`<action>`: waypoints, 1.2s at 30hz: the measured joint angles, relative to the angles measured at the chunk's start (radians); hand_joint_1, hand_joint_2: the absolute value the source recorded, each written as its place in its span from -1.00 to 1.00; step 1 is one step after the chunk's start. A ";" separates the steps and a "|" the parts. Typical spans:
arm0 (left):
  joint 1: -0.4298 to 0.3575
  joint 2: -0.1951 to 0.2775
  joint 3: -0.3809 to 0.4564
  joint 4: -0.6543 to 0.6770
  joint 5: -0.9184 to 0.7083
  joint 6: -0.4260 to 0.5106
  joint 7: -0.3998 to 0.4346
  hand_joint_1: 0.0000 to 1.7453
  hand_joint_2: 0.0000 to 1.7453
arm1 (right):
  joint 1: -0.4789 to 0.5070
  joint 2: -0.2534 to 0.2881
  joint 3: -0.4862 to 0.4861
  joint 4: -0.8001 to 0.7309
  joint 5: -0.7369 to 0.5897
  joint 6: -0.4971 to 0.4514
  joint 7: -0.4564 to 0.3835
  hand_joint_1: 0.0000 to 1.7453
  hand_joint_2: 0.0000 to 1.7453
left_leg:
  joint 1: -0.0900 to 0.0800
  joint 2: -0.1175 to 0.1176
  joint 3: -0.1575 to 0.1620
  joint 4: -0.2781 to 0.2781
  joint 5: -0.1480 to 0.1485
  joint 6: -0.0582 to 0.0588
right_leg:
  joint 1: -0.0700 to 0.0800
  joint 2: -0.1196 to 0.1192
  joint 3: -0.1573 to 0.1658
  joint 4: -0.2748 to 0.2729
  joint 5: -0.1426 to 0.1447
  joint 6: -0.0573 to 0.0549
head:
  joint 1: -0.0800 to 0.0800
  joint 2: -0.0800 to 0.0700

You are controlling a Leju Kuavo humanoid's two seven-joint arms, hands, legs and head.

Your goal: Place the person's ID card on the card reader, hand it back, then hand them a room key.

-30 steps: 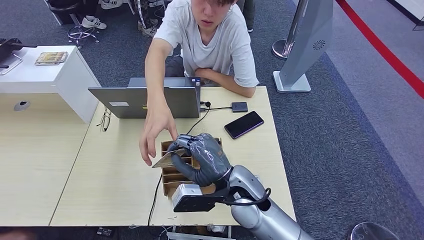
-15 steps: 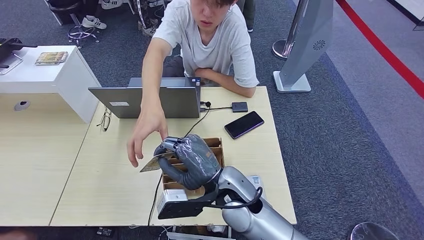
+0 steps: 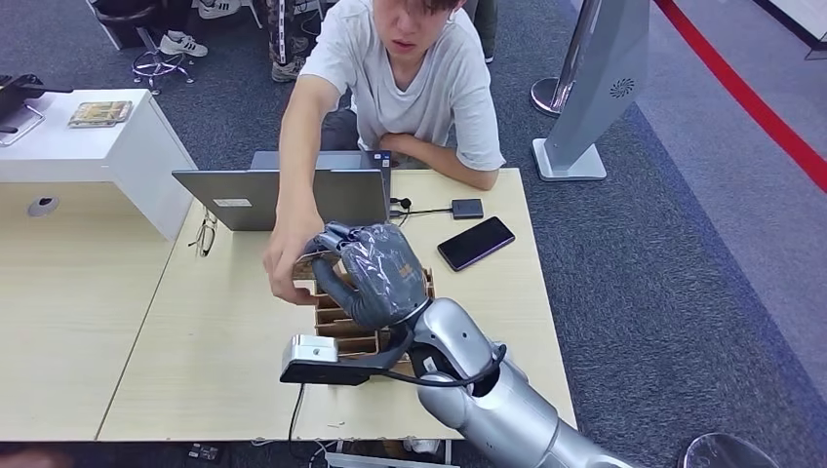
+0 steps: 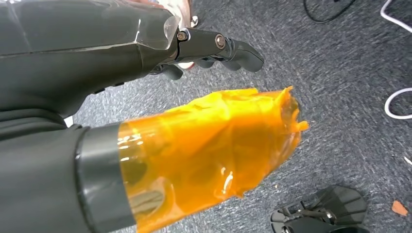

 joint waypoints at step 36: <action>0.012 0.000 0.000 0.000 0.013 0.003 -0.026 -1.00 -1.00 | 0.058 0.024 -0.044 0.001 -0.200 0.009 -0.106 -1.00 -1.00 | 0.000 0.000 0.000 0.000 0.000 0.000 | 0.000 0.000 -0.001 0.000 0.000 0.000 | 0.000 0.000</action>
